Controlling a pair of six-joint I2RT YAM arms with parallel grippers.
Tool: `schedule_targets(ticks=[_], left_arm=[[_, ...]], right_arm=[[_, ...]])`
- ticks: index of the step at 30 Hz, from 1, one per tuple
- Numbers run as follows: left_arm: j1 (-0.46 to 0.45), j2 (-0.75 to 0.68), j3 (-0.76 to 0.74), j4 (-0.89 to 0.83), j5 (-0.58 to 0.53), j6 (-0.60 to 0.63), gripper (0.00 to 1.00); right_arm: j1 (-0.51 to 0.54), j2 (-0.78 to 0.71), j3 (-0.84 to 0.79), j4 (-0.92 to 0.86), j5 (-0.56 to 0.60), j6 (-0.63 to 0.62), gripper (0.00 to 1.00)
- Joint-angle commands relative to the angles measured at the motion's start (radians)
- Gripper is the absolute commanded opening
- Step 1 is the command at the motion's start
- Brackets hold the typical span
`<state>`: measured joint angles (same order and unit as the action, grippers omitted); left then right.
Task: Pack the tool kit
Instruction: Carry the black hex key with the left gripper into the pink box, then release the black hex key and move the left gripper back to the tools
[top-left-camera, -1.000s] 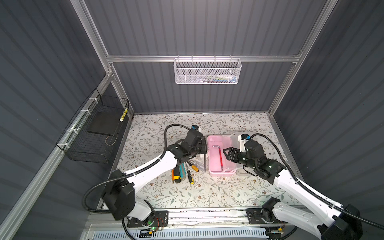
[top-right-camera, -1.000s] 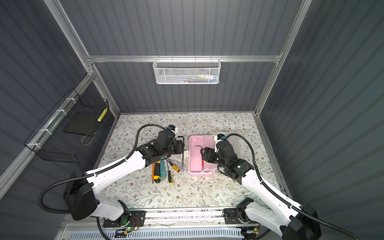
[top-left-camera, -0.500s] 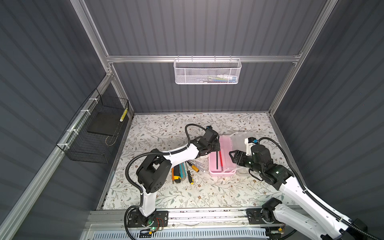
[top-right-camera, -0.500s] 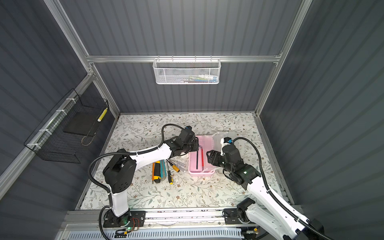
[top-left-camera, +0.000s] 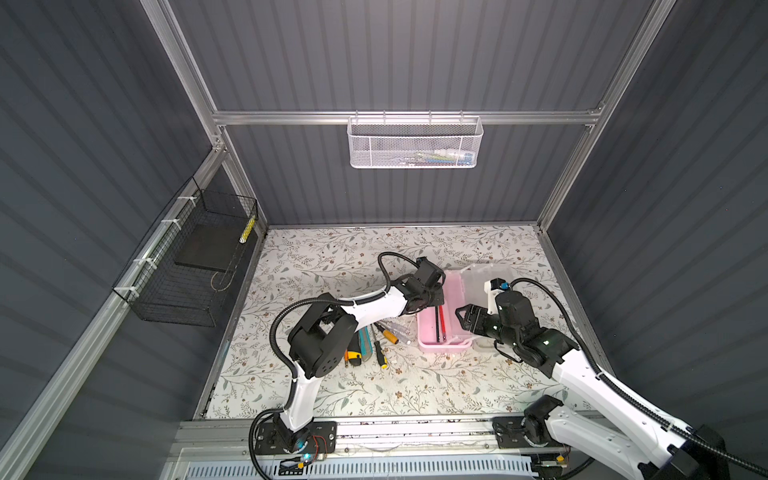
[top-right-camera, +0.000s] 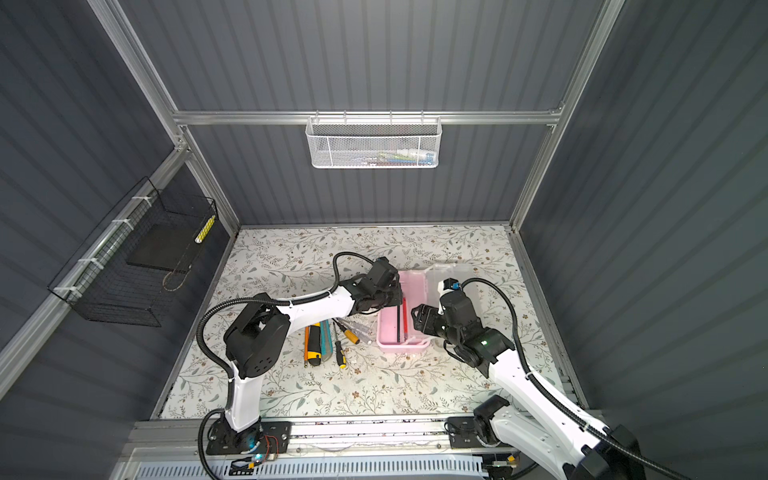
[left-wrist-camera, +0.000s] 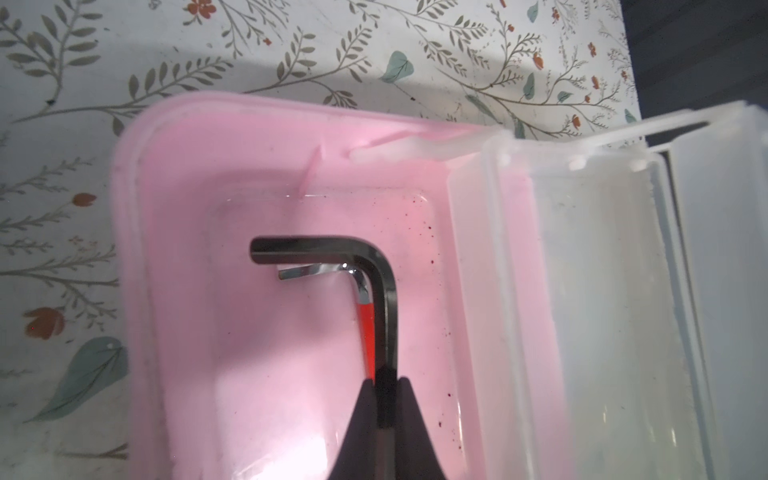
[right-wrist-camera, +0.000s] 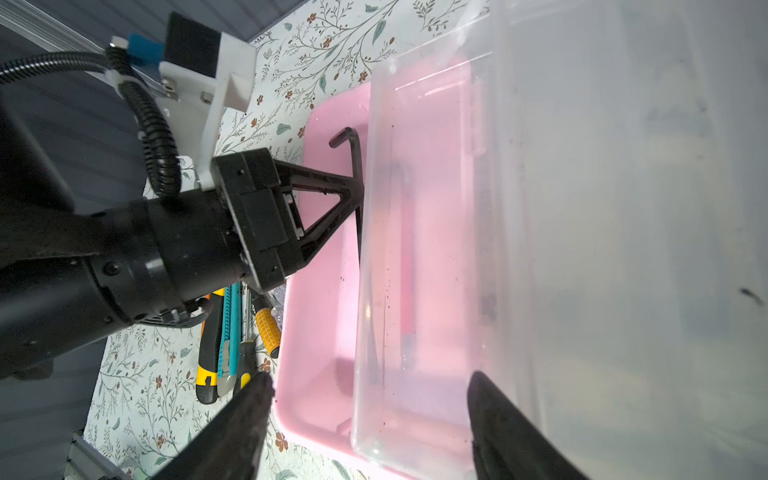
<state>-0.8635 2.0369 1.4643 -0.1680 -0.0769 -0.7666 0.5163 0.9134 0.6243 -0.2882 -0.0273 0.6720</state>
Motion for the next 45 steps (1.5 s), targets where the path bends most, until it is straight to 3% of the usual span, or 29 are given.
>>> schedule_targets(ticks=[1,9,14,25,29,34,39,45], left_arm=[[-0.005,0.002,0.04,-0.031,-0.016,-0.01,0.2],[-0.004,-0.037,0.029,-0.034,-0.014,0.018,0.32],[-0.004,-0.15,-0.034,0.008,-0.009,0.093,0.47],[-0.002,-0.457,-0.256,-0.182,-0.259,0.236,0.75],[0.021,-0.551,-0.321,-0.275,-0.315,0.226,0.79],[0.164,-0.697,-0.49,-0.254,-0.208,0.187,0.79],[0.217,-0.753,-0.565,-0.284,-0.251,0.193,0.78],[0.266,-0.752,-0.632,-0.232,-0.211,0.174,0.65]], right_arm=[[-0.007,0.001,0.017,-0.002,0.001,-0.018,0.75],[-0.006,-0.007,0.041,-0.016,-0.003,-0.029,0.76],[-0.007,0.024,0.083,-0.032,-0.009,-0.047,0.76],[-0.005,0.03,0.149,-0.095,0.026,-0.088,0.76],[-0.005,0.043,0.15,-0.126,0.034,-0.098,0.76],[-0.004,0.067,0.158,-0.14,0.051,-0.114,0.76],[0.001,0.055,0.154,-0.149,0.053,-0.104,0.75],[0.005,0.07,0.132,-0.123,0.041,-0.093,0.75]])
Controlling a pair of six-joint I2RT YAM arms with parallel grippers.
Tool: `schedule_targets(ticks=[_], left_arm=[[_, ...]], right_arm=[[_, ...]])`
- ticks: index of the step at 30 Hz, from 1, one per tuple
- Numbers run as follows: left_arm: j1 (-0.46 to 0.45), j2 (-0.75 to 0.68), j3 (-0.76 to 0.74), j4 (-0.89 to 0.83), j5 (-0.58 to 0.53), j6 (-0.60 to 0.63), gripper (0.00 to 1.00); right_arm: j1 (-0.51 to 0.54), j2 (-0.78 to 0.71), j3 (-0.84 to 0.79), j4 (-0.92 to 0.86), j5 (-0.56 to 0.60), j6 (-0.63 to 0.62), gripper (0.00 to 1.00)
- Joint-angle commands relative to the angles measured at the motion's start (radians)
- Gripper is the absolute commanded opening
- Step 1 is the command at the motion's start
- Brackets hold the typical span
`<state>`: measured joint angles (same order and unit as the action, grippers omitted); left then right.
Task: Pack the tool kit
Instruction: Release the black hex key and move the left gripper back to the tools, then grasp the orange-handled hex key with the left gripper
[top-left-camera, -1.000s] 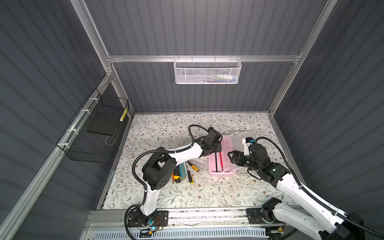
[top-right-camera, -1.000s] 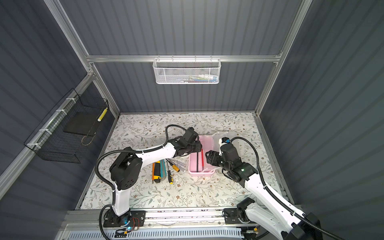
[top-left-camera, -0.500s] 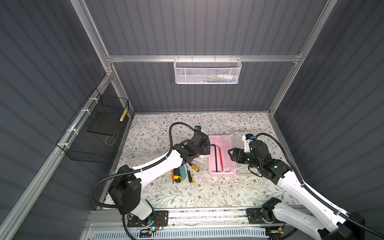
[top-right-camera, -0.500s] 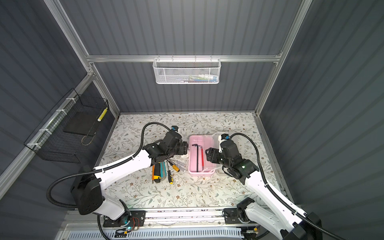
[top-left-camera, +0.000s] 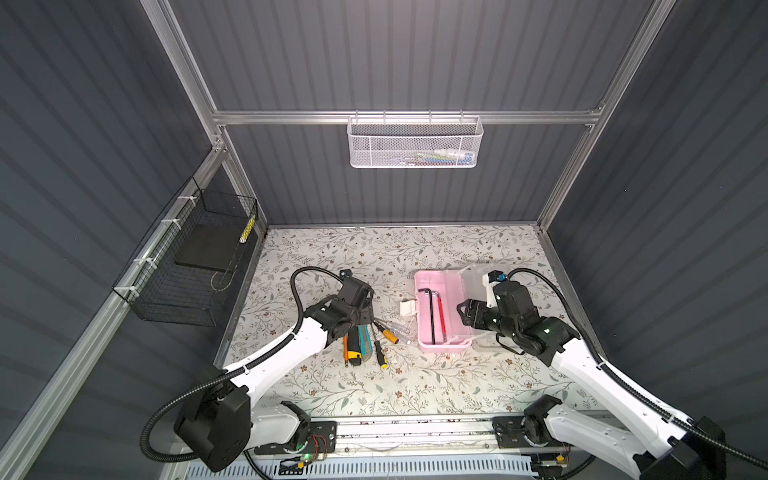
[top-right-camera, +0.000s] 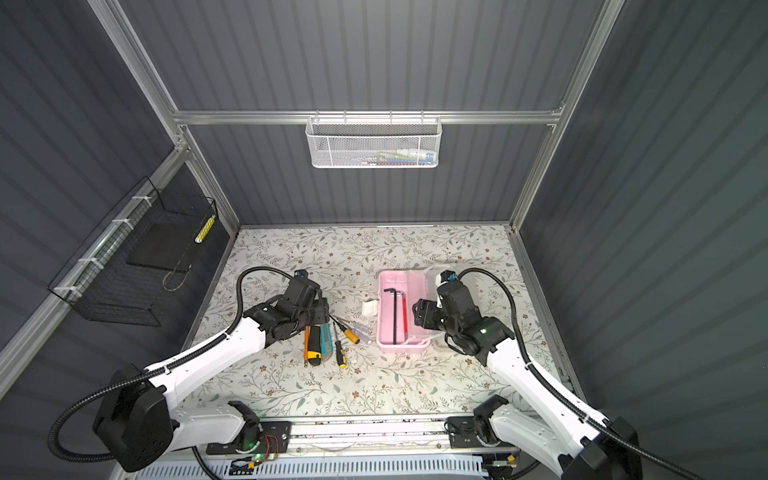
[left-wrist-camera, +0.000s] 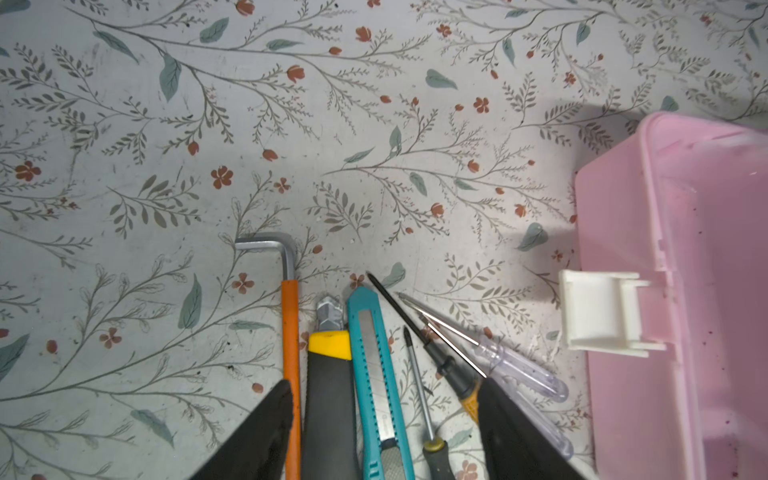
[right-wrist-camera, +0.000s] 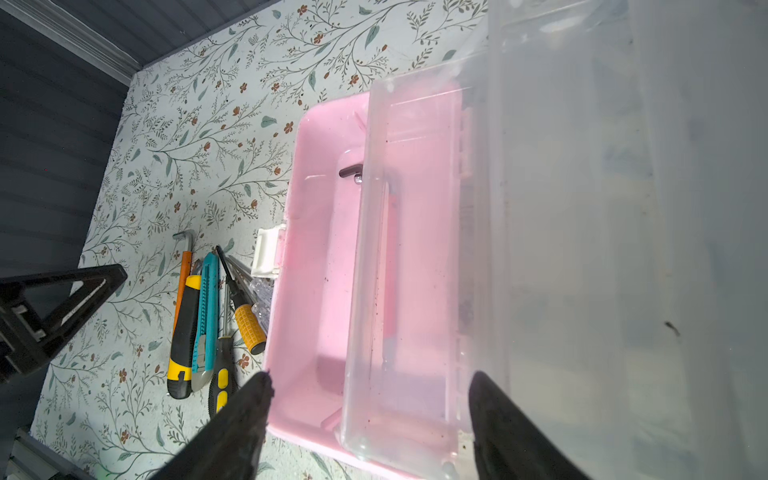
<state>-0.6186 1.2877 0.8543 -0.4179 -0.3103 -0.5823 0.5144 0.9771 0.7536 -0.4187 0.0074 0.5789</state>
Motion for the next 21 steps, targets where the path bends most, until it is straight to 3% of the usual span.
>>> schedule_targets(ticks=[1,9,21], left_arm=[[0.026,0.003,-0.027,0.026,0.028,-0.01,0.63],[0.101,0.047,-0.098,0.077,0.064,-0.007,0.45],[0.168,0.162,-0.161,0.189,0.077,0.019,0.34]], right_arm=[[0.008,0.012,-0.005,0.017,0.0,0.003,0.74],[0.032,0.052,-0.02,0.051,-0.014,0.027,0.73],[0.039,0.075,-0.028,0.078,-0.013,0.043,0.73]])
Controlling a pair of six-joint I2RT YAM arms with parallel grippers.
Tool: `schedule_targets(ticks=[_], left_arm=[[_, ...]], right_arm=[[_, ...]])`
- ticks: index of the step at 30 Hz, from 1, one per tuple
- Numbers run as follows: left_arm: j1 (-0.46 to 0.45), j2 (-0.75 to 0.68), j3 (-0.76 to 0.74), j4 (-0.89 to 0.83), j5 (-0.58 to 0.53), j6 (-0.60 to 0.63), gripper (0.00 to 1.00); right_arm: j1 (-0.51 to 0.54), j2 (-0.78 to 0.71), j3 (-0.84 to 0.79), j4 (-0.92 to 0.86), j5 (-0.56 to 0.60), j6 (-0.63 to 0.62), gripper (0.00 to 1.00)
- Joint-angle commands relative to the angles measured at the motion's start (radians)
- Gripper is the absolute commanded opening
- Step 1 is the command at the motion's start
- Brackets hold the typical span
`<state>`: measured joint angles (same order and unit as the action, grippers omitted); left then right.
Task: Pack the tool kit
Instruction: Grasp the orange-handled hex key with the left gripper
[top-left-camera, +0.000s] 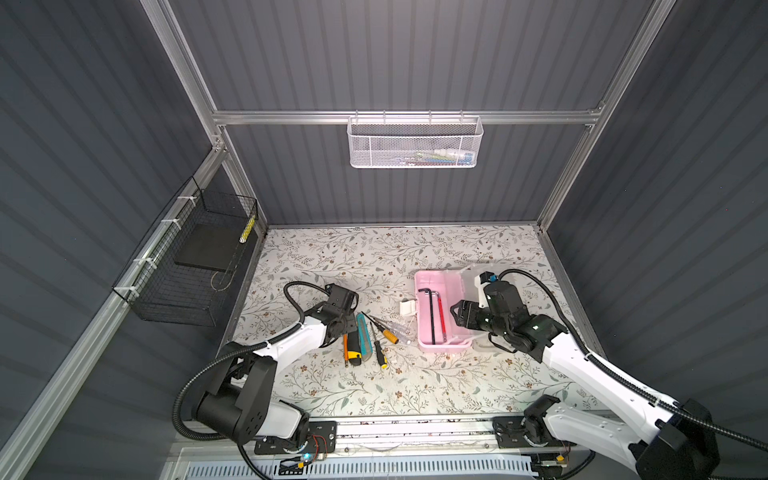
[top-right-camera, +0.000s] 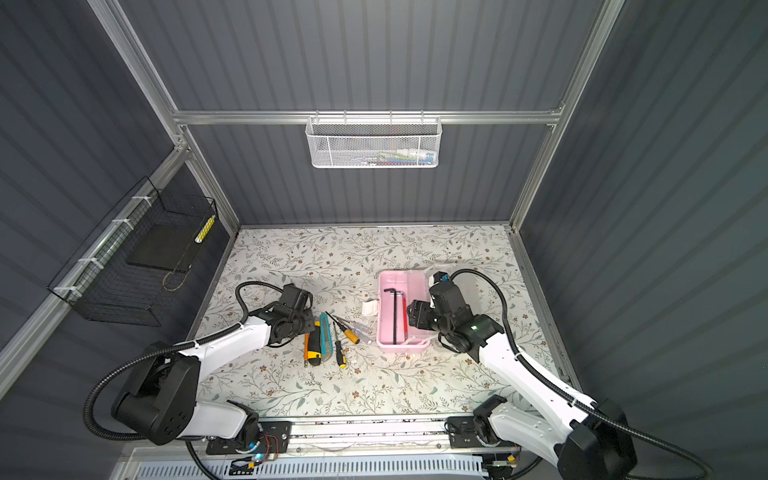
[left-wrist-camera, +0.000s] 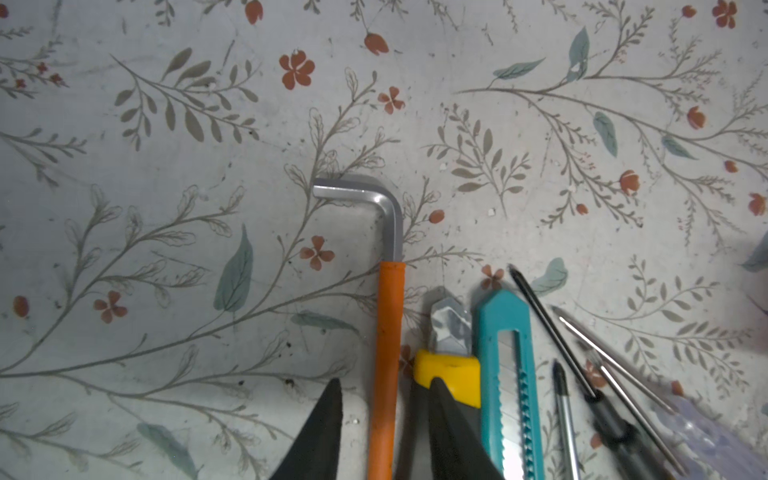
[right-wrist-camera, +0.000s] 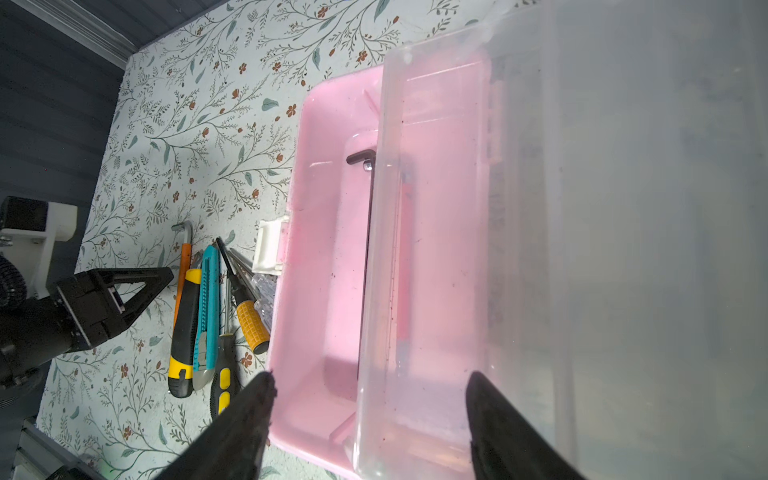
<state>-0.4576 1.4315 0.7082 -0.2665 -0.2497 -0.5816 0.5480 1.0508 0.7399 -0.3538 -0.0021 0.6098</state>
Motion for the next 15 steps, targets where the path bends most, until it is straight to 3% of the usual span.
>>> schedule_targets(ticks=[1,15], left_arm=[[0.008,0.024,-0.014,0.04,0.018,0.017,0.33],[0.022,0.065,-0.014,0.033,-0.002,0.016,0.25]], right_arm=[[0.006,0.002,-0.015,0.013,-0.003,0.012,0.73],[0.005,0.014,-0.023,0.025,0.002,0.014,0.73]])
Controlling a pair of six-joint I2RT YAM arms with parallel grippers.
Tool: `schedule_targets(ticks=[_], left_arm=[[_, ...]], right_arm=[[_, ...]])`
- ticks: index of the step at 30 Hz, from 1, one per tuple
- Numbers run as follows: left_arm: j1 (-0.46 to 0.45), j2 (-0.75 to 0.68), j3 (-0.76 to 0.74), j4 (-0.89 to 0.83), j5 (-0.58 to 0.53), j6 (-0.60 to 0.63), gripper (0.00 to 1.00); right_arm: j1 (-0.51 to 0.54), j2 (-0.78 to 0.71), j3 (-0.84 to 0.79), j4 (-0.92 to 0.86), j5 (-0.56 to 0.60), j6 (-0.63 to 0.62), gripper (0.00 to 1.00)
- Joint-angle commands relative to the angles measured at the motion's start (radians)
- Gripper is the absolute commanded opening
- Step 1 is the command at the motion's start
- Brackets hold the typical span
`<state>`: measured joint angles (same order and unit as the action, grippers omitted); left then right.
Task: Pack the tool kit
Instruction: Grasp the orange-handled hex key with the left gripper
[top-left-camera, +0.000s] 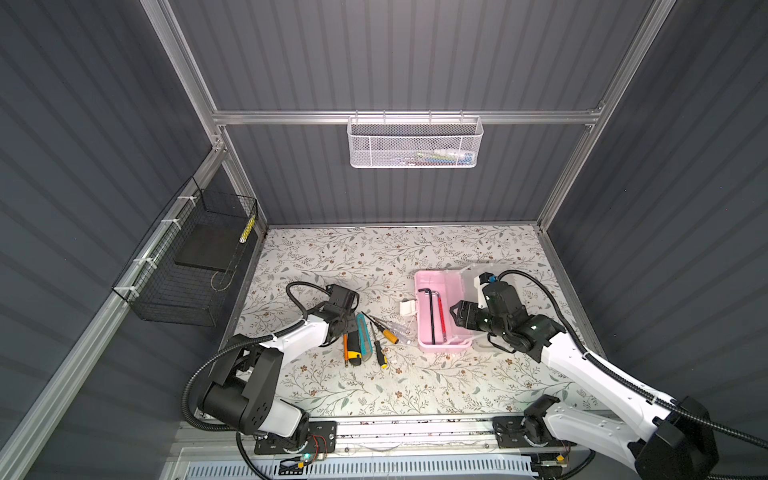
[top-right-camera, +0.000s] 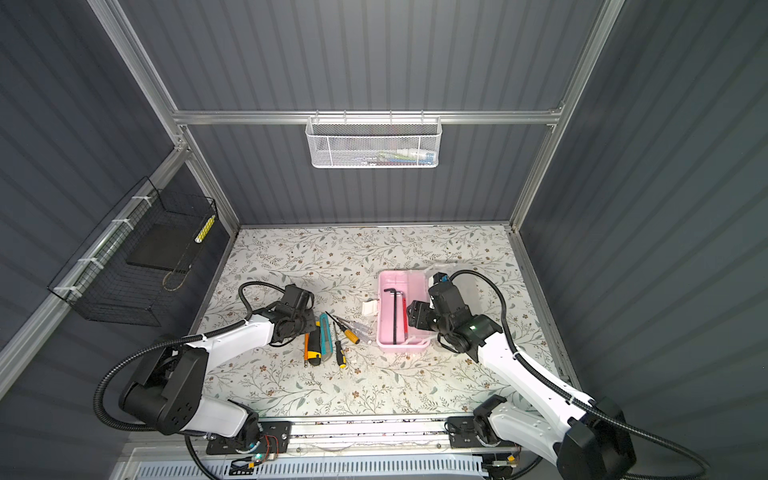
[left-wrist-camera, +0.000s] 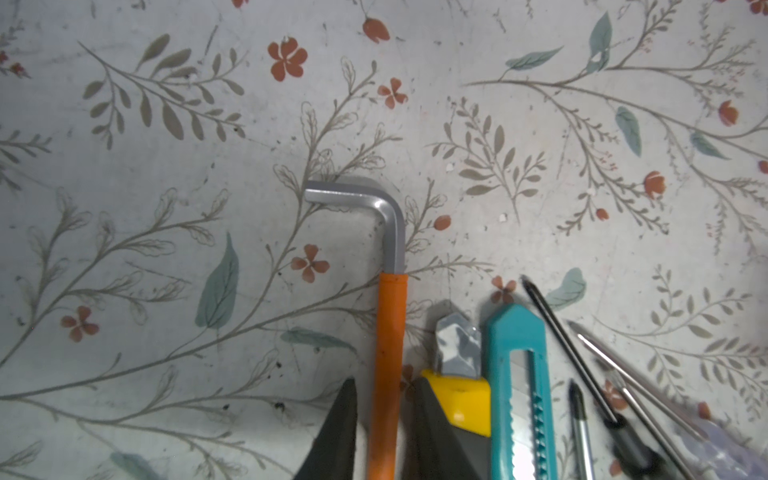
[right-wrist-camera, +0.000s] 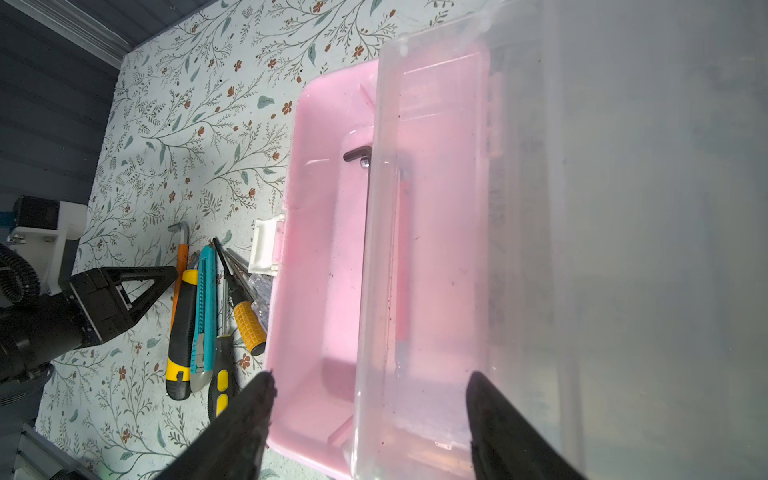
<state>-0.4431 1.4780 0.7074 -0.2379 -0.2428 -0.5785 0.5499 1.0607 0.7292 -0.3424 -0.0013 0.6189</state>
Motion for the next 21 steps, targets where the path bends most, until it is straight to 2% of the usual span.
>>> schedule_targets(ticks=[1,15,19,21], left_arm=[[0.01,0.022,-0.014,0.007,-0.01,0.014,0.25],[0.015,0.075,-0.002,0.014,0.002,0.019,0.19],[0.016,0.09,0.008,0.001,-0.003,0.018,0.11],[0.015,0.099,0.013,-0.003,-0.007,0.015,0.02]], right_arm=[[0.004,0.004,-0.014,0.014,0.001,0.005,0.73],[0.003,0.001,-0.028,0.032,0.0,0.008,0.73],[0.003,0.001,-0.03,0.036,-0.002,0.006,0.74],[0.004,0.002,-0.028,0.039,-0.004,0.006,0.74]])
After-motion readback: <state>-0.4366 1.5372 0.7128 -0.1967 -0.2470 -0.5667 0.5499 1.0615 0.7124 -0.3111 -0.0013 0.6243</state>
